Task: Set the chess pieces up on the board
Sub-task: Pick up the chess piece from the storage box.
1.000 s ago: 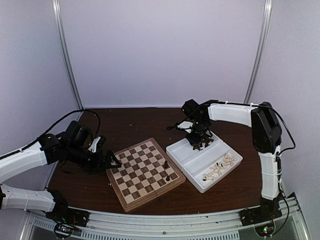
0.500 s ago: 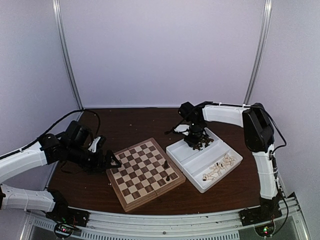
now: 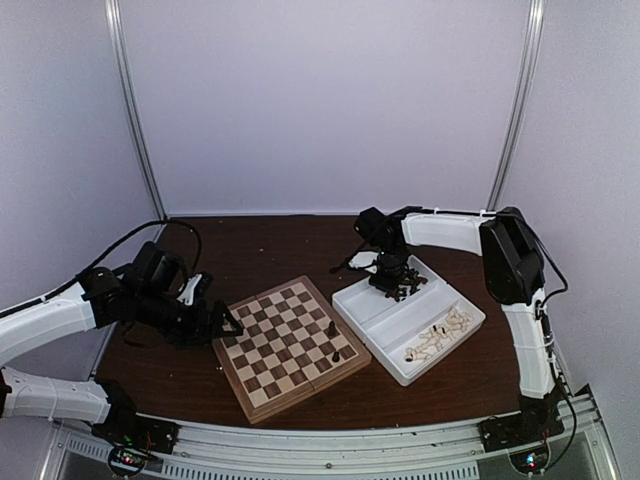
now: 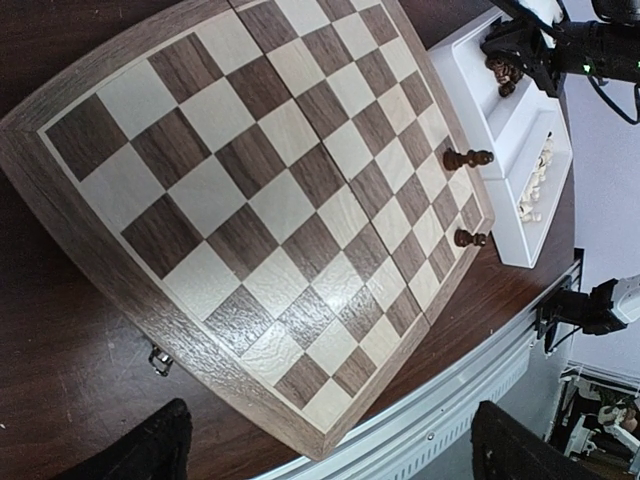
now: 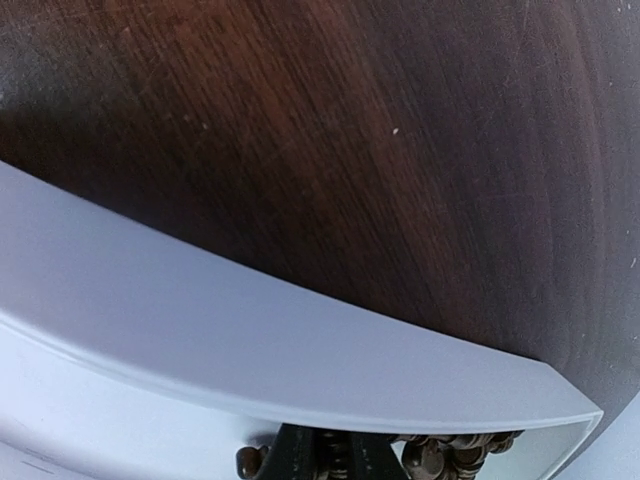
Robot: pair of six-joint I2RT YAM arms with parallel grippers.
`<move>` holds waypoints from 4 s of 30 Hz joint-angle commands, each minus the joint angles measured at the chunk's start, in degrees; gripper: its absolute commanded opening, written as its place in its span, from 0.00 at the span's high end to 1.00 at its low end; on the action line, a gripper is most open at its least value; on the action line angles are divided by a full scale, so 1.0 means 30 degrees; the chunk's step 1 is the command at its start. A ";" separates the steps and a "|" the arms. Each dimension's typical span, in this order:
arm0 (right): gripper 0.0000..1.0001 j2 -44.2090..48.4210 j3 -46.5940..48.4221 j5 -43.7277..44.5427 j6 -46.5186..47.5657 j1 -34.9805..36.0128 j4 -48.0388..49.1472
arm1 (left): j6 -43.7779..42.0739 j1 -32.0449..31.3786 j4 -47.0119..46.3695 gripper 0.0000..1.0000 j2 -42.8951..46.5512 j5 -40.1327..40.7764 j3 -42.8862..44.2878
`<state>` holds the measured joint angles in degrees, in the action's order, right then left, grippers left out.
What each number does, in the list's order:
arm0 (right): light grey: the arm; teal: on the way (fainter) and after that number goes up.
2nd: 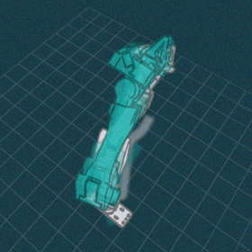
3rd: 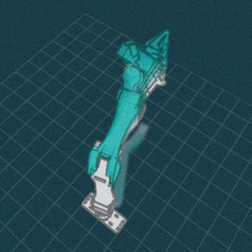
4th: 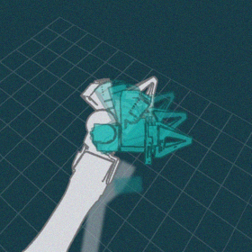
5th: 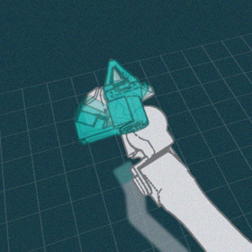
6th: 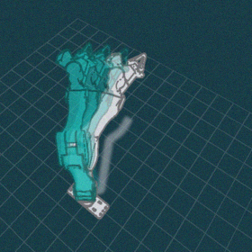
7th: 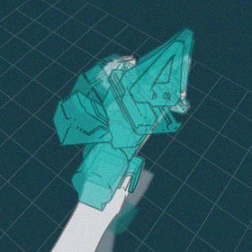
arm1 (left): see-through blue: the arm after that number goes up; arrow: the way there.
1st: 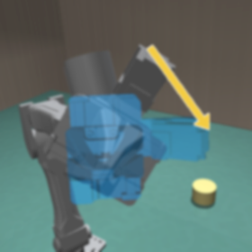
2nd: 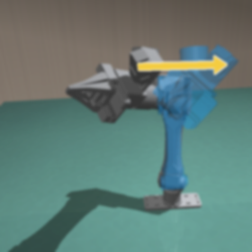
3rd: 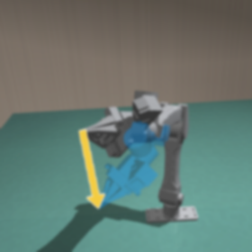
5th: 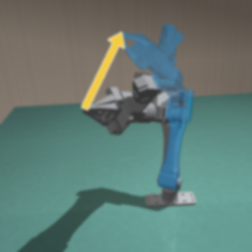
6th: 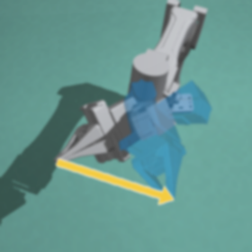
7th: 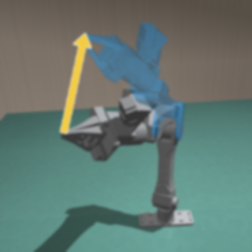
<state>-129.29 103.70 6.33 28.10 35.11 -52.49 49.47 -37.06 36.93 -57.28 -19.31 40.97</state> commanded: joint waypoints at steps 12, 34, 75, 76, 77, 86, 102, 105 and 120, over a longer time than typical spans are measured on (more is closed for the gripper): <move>0.92 0.5617 -0.4267 -0.0656 -0.2594 0.0098 0.6242 | 0.0325 0.0107 -0.0649 0.03 0.0312 0.0015 0.0537; 0.92 0.8258 -1.0978 -0.5207 -0.9351 0.0014 1.4465 | 0.0106 0.0103 -0.1235 0.03 -0.0156 -0.0516 0.0726; 0.92 1.4469 -1.2627 -1.1264 -1.3573 0.1514 1.4078 | -0.6866 -0.0684 -1.5440 0.18 -0.4182 -0.3803 0.2017; 0.92 1.4742 -1.2562 -1.1393 -1.3605 0.1670 1.3912 | -0.7411 -0.0684 -1.6183 0.19 -0.4263 -0.4149 0.1914; 0.92 1.4988 -1.2480 -1.1652 -1.3635 0.1878 1.3764 | -0.8178 -0.0684 -1.6873 0.20 -0.4353 -0.4734 0.1781; 0.91 1.6041 -1.1201 -1.3483 -1.3640 0.3840 1.2106 | -0.9780 -0.0684 -1.9824 0.21 -0.5732 -0.8816 0.2184; 0.91 1.6057 -1.0110 -1.3565 -1.3958 0.6022 1.2544 | -0.7875 -0.1013 -2.4591 0.33 -0.6639 -1.2345 0.1172; 0.91 1.6059 -0.9840 -1.3616 -1.3993 0.6053 1.2582 | -0.7930 -0.1267 -2.4672 0.36 -0.6689 -1.2342 0.0958; 0.91 1.5973 -0.9401 -1.3857 -1.4159 0.6055 1.2782 | -0.8567 -0.1622 -2.3896 0.55 -0.6952 -1.2175 0.1076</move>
<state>-82.61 73.80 -34.33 -13.76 53.01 -15.64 24.84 -41.69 -33.12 -78.22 -55.31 44.14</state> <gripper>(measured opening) 0.106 0.472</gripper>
